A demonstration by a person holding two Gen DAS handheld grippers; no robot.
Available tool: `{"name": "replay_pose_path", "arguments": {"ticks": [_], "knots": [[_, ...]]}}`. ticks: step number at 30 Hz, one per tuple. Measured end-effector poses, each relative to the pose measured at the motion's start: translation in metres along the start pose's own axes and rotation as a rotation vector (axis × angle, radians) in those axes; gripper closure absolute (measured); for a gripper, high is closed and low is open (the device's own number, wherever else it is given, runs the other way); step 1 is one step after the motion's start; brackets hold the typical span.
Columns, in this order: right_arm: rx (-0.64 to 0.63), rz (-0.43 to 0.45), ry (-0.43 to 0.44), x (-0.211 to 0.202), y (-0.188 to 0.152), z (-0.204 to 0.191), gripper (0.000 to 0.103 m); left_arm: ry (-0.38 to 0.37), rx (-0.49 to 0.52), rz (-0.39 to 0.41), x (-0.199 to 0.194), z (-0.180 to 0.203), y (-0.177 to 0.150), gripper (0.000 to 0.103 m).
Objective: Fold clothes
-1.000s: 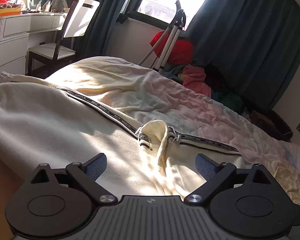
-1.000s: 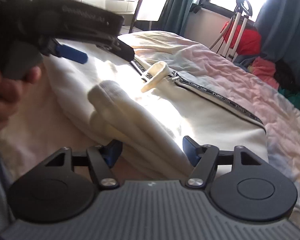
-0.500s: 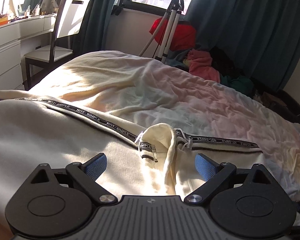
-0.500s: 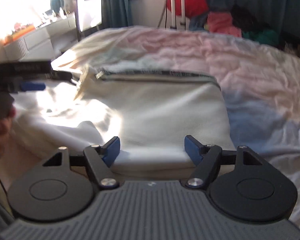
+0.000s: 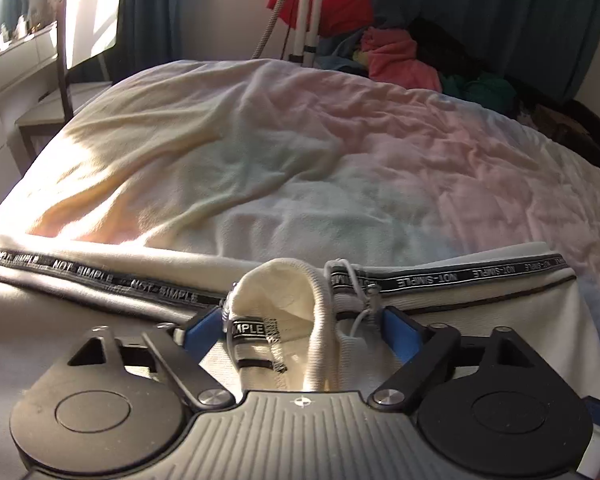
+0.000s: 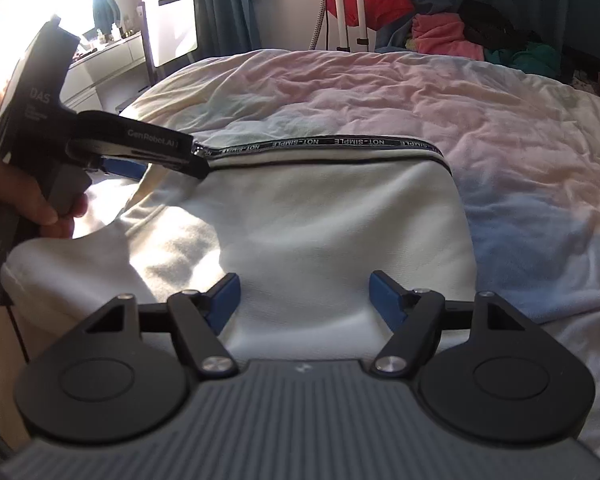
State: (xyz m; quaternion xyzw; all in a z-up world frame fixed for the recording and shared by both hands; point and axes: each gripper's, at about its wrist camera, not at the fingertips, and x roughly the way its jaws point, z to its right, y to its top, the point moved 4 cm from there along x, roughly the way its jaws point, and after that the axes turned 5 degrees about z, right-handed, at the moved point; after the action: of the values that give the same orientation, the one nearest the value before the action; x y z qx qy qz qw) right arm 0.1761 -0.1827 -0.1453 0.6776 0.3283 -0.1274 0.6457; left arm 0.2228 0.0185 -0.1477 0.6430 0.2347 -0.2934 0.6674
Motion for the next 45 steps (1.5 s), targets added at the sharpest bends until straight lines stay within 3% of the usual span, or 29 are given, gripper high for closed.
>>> {"name": "replay_pose_path", "arguments": {"ticks": [2, 4, 6, 10, 13, 16, 19, 23, 25, 29, 31, 39, 43, 45], "knots": [[0.018, 0.005, -0.003, 0.002, 0.001, 0.002, 0.030, 0.016, 0.049, 0.014, -0.001, 0.007, 0.001, 0.036], [0.032, 0.011, -0.005, 0.002, 0.003, 0.003, 0.030, 0.007, 0.077, 0.029, -0.003, 0.012, 0.005, 0.060], [0.040, 0.020, -0.009, 0.001, 0.004, 0.004, 0.030, 0.005, 0.075, 0.035, -0.006, 0.014, 0.010, 0.071], [0.061, 0.062, -0.034, -0.003, 0.008, 0.008, 0.030, -0.008, 0.076, 0.069, -0.017, 0.014, 0.026, 0.078], [0.085, 0.121, -0.061, -0.012, 0.014, 0.014, 0.030, -0.007, 0.072, 0.094, -0.023, 0.013, 0.037, 0.078], [0.109, 0.153, -0.085, -0.016, 0.019, 0.022, 0.030, 0.030, 0.122, 0.072, -0.006, 0.015, 0.030, 0.077], [0.108, 0.112, -0.078, -0.007, 0.015, 0.026, 0.030, 0.054, 0.165, 0.053, 0.011, 0.014, 0.017, 0.073], [0.030, 0.077, -0.086, 0.007, 0.008, 0.017, 0.029, 0.038, 0.148, 0.073, 0.006, 0.008, 0.014, 0.067], [0.016, 0.071, -0.084, 0.010, 0.008, 0.015, 0.029, 0.039, 0.151, 0.074, -0.004, 0.005, 0.014, 0.057], [0.024, 0.073, -0.080, 0.009, 0.008, 0.015, 0.030, 0.015, 0.134, 0.090, -0.033, 0.000, 0.010, 0.057], [0.037, 0.077, -0.078, 0.006, 0.008, 0.016, 0.030, -0.011, 0.108, 0.103, -0.053, -0.003, 0.004, 0.051], [0.046, 0.093, -0.096, 0.000, 0.009, 0.016, 0.030, -0.083, 0.033, 0.154, -0.120, 0.006, -0.037, 0.045], [0.047, 0.106, -0.110, -0.003, 0.009, 0.018, 0.030, -0.031, 0.069, 0.089, -0.110, 0.012, -0.068, 0.045], [0.049, 0.119, -0.118, -0.006, 0.009, 0.019, 0.030, -0.014, 0.032, 0.036, -0.097, 0.007, -0.083, 0.043]]}}
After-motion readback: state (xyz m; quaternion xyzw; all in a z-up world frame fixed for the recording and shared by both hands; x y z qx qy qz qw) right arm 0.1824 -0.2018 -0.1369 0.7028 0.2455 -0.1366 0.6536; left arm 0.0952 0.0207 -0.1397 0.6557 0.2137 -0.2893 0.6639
